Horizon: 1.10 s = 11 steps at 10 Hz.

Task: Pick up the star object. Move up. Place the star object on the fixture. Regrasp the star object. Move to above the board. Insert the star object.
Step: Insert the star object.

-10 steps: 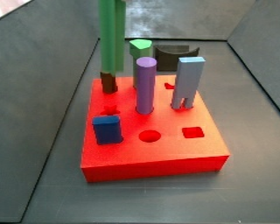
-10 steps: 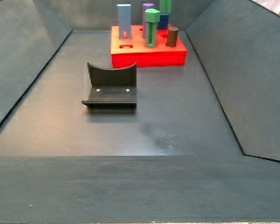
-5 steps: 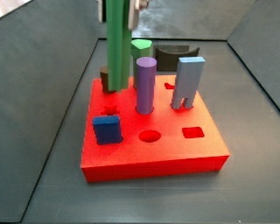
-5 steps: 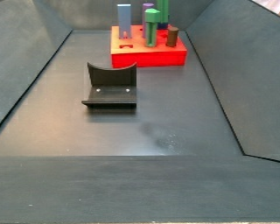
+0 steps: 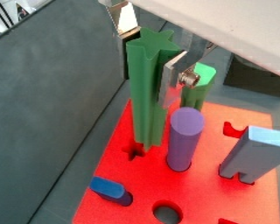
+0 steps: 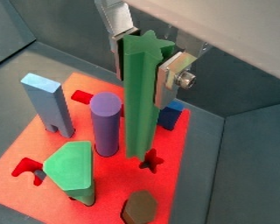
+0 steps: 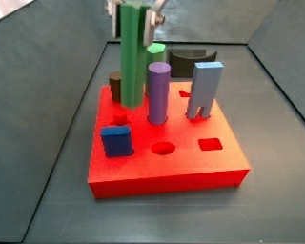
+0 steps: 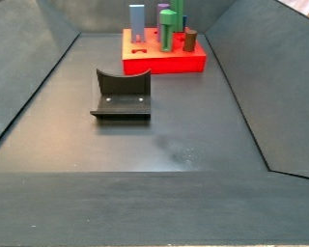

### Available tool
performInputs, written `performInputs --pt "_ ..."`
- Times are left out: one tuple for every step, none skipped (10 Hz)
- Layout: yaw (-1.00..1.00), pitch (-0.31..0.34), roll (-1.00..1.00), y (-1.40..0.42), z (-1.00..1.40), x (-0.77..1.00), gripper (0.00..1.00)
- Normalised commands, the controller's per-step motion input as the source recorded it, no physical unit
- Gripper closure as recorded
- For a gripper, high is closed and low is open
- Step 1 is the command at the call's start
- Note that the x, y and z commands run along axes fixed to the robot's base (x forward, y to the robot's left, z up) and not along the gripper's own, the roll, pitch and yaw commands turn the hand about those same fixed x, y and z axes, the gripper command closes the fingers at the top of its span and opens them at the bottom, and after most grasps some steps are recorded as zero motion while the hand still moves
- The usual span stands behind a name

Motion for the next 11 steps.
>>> performInputs --pt "0.00 0.004 0.00 0.00 0.00 0.01 1.00" --pt "0.00 0.000 0.00 0.00 -0.05 0.00 1.00" --pt "0.00 0.000 0.00 0.00 -0.22 0.00 1.00" --pt "0.00 0.000 0.00 0.00 -0.29 0.00 1.00" --pt "0.07 0.000 -0.01 -0.06 -0.33 0.00 1.00" --pt "0.09 -0.011 -0.06 -0.15 -0.26 0.00 1.00" --pt "0.23 0.000 -0.02 -0.07 -0.23 0.00 1.00" --pt "0.33 0.000 0.00 -0.01 -0.14 0.00 1.00" --pt "0.10 -0.001 0.00 -0.01 -0.04 0.00 1.00" --pt "0.03 0.000 0.00 0.00 -0.01 -0.07 1.00" --pt "0.00 -0.057 -0.02 0.00 0.00 -0.19 1.00"
